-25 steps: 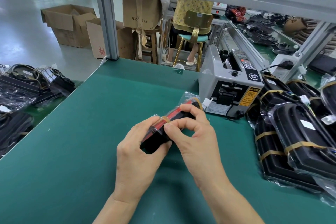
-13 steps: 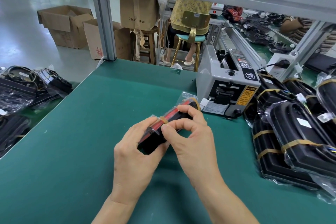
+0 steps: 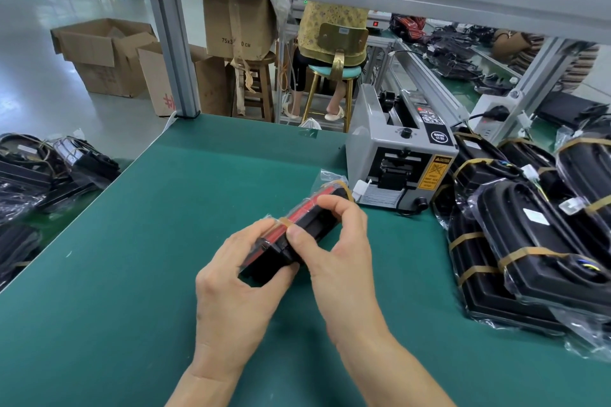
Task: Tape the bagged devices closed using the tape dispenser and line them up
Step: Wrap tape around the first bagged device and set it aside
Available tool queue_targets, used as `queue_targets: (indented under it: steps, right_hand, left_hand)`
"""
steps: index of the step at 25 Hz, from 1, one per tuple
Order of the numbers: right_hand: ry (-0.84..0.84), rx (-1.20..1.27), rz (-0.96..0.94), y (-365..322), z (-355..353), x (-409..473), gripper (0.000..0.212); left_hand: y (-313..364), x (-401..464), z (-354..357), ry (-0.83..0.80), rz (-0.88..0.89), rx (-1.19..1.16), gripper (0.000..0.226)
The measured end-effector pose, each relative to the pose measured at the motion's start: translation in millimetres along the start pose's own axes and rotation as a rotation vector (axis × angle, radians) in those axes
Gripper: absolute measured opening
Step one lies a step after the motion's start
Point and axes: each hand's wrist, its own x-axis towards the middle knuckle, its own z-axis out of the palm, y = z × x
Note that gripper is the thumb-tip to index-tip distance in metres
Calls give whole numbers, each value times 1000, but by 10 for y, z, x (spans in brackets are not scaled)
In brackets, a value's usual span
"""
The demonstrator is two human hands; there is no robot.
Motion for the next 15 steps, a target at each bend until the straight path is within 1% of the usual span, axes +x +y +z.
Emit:
queue_targets:
  steps: [2, 4, 6, 7, 9, 10, 12, 14, 15]
  right_hand:
    - [-50, -105, -47, -8, -7, -12, 37]
    - [-100, -252, -109, -27, -48, 1, 46]
    - [-113, -361, -142, -49, -128, 89, 54]
    - [-106, -413, -168, -47, -187, 156, 54]
    - [-97, -474, -176, -13, -342, 344, 38]
    - [-127, -455, -139, 5, -419, 442, 28]
    - [-264, -322, -34, 67, -514, 574, 11]
    - [-383, -205, 39, 118, -535, 619, 11]
    - [-408, -178, 55, 131, -530, 627, 13]
  left_hand:
    - [1, 4, -4, 16, -14, -10, 61]
    - [7, 21, -3, 15, -18, -12, 62]
    - [-8, 43, -45, -13, -17, -18, 61]
    - [-14, 67, -103, -28, -17, -33, 61]
    - [-33, 136, -267, -80, -19, -98, 57]
    - [-50, 170, -358, -118, -26, -142, 55]
    - [-90, 230, -521, -188, -64, -198, 56]
    - [-81, 264, -631, -236, -120, -151, 69]
    - [-31, 280, -662, -235, -88, -50, 74]
